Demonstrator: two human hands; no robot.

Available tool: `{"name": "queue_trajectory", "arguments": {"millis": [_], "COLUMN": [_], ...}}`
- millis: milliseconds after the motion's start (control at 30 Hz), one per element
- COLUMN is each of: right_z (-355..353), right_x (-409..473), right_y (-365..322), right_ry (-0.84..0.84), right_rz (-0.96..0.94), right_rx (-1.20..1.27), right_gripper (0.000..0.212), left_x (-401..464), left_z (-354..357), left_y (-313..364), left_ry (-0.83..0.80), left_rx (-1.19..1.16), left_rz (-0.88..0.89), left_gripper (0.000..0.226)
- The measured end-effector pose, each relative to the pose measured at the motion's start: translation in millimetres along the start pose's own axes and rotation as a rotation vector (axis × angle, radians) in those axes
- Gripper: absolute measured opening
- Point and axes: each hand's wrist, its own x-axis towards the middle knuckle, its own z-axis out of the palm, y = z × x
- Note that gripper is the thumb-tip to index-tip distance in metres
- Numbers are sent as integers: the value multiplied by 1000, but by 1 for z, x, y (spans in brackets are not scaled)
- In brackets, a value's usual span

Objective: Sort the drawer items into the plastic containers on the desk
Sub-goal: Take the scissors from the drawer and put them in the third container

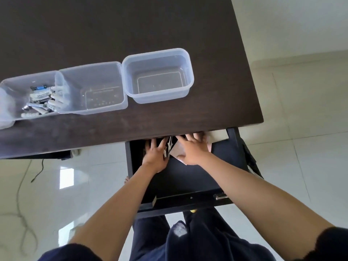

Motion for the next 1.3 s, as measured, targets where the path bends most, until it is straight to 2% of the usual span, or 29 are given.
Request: {"name": "queue_trajectory", "arguments": {"millis": [300,467,733,867,967,1033,1167,1300], "right_z": [48,47,24,29,38,40,38,36], "right_x": [-53,-67,-50,-42,-38,-35,-29,-30], "right_y": [3,0,-9,-22,-29,-30,-31,-32], "right_ry": [-76,-128,83,-2,9,9,-15,-19], "right_rz": [-78,-66,-133,-270,-271,-238,-184,-140], "right_rx": [-41,-8,-36,0,-11,-5,102,328], "right_gripper": [85,85,51,56,58,59,49,46], "left_x": [-48,-61,-57,-63,-69,-70,-68,-67], "left_z": [35,43,39,39,43,45,48,46], "left_y": [-4,-3,-9,-12,-14,-13,-11,-6], "left_ry": [-24,-15,68,75,93,79,21,-5], "left_rx": [30,72,-73,-250,-417,-517,-446,-343], "left_rz": [77,105,92,45,-58,-142,-219,-188], "left_gripper": [78,64,45,60,75,77,71,70]}}
